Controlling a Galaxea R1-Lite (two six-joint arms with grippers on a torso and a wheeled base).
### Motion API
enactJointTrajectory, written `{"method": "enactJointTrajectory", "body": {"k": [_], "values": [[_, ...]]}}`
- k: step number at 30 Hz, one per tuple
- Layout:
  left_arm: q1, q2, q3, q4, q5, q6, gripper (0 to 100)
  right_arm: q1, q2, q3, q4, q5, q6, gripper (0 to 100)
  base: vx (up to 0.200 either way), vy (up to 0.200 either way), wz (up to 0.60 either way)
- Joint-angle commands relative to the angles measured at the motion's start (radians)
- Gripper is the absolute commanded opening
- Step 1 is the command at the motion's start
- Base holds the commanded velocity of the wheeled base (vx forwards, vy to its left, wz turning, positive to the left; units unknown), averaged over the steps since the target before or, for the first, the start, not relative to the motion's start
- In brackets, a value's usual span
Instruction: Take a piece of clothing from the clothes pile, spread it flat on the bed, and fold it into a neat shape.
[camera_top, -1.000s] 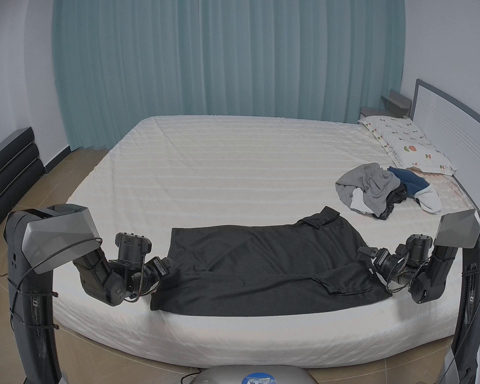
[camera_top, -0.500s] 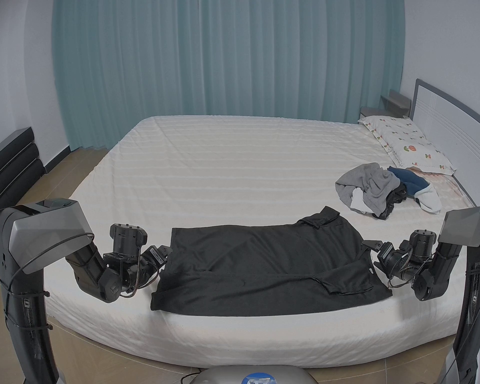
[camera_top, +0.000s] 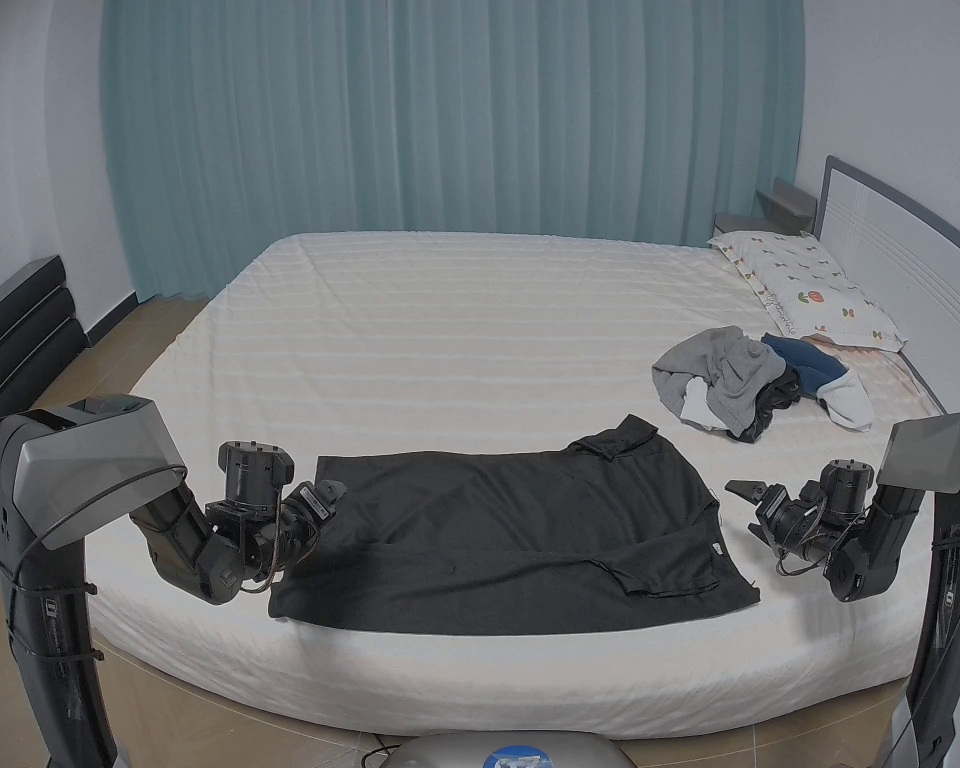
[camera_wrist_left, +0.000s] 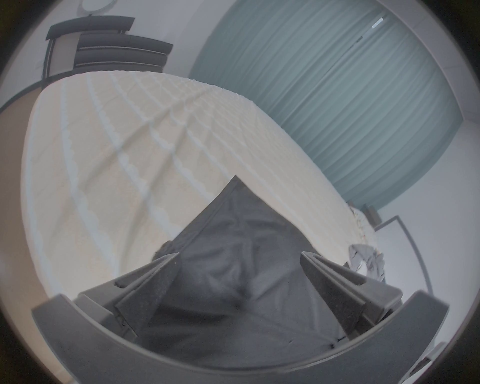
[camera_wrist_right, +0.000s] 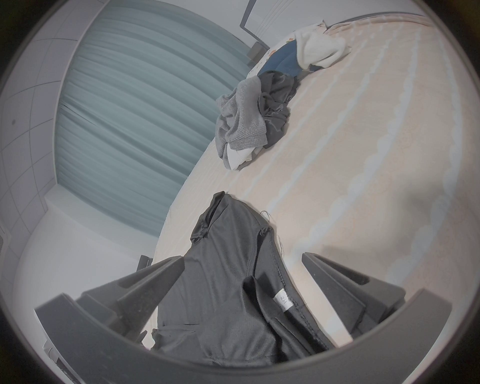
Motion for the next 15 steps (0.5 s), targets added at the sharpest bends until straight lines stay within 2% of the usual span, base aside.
{"method": "enactJointTrajectory", "body": {"k": [1, 4, 13, 15], "values": [[0.005, -0.007, -0.01, -0.037, 0.008, -0.043, 100, 0.002, 0.001, 0.004, -0.001, 0.001, 0.0, 100, 0.0, 0.0, 0.0], [0.017, -0.016, -0.011, -0.056, 0.005, -0.054, 100, 0.002, 0.001, 0.004, -0.001, 0.001, 0.0, 100, 0.0, 0.0, 0.0], [0.031, 0.003, -0.047, -0.051, -0.001, -0.056, 100, 0.004, 0.002, 0.009, -0.001, 0.001, 0.0, 100, 0.2, 0.0, 0.0], [0.046, 0.016, -0.068, -0.05, -0.001, -0.056, 100, 0.007, 0.004, 0.01, -0.001, 0.001, 0.0, 100, 0.0, 0.0, 0.0]]}}
